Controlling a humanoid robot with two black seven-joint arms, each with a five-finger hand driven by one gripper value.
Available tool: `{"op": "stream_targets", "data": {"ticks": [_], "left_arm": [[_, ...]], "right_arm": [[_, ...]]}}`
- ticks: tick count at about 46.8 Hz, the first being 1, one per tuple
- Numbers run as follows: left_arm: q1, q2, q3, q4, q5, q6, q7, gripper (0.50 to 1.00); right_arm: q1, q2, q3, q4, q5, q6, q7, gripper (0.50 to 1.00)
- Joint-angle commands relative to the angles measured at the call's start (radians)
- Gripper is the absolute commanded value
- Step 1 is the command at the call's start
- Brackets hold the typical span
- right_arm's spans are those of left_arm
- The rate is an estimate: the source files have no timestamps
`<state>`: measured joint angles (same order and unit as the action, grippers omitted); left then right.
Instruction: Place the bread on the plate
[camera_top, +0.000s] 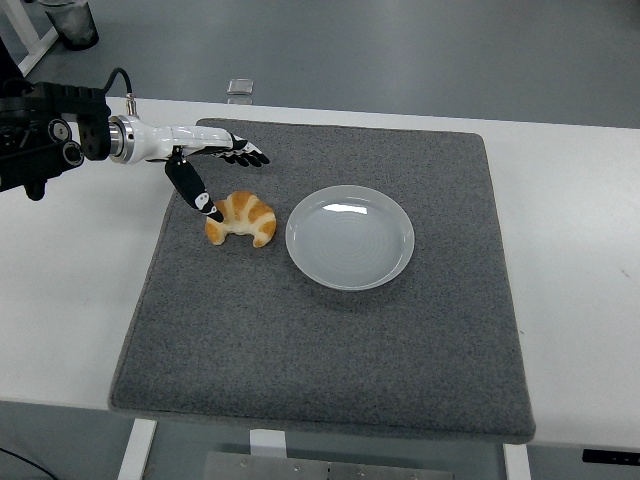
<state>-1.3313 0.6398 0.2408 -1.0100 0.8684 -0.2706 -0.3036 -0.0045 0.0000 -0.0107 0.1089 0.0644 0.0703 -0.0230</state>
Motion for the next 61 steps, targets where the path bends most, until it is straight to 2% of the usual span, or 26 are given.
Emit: {"op": "stream_targets", "data": {"ticks": [1, 11, 25, 34, 41, 52, 57, 59, 61], "left_arm": [[0.003, -0.012, 0.014, 0.001, 0.000, 0.005, 0.000, 0.999], [0.003, -0.023, 0.035, 0.004, 0.012, 0.008, 0.000, 0.999], [0.021, -0.072, 0.046, 0.027, 0.034, 0.011, 0.000, 0.996], [0.032, -0.081, 0.046, 0.027, 0.040, 0.036, 0.000, 0.996], [0.032, -0.086, 0.048, 0.039, 0.072, 0.037, 0.000, 0.981], [0.038, -0.088, 0.048, 0.041, 0.081, 0.053, -0.002, 0.913], [0.041, -0.086, 0.048, 0.041, 0.122, 0.062, -0.003, 0.857], [0.044, -0.086, 0.048, 0.041, 0.136, 0.070, -0.003, 0.819], [0.046, -0.088, 0.048, 0.041, 0.143, 0.071, -0.003, 0.808]], "right_arm": [[0.000, 0.000, 0.000, 0.000, 0.000, 0.000, 0.000, 0.952], [0.000, 0.000, 0.000, 0.000, 0.000, 0.000, 0.000, 0.952], [0.000, 0.000, 0.000, 0.000, 0.000, 0.000, 0.000, 0.952], [0.000, 0.000, 0.000, 0.000, 0.000, 0.000, 0.000, 0.952], [0.000, 0.000, 0.000, 0.000, 0.000, 0.000, 0.000, 0.952], [0.000, 0.000, 0.000, 0.000, 0.000, 0.000, 0.000, 0.952], [0.000, 0.000, 0.000, 0.000, 0.000, 0.000, 0.000, 0.952], [0.000, 0.000, 0.000, 0.000, 0.000, 0.000, 0.000, 0.952], [0.000, 0.000, 0.000, 0.000, 0.000, 0.000, 0.000, 0.954]]}}
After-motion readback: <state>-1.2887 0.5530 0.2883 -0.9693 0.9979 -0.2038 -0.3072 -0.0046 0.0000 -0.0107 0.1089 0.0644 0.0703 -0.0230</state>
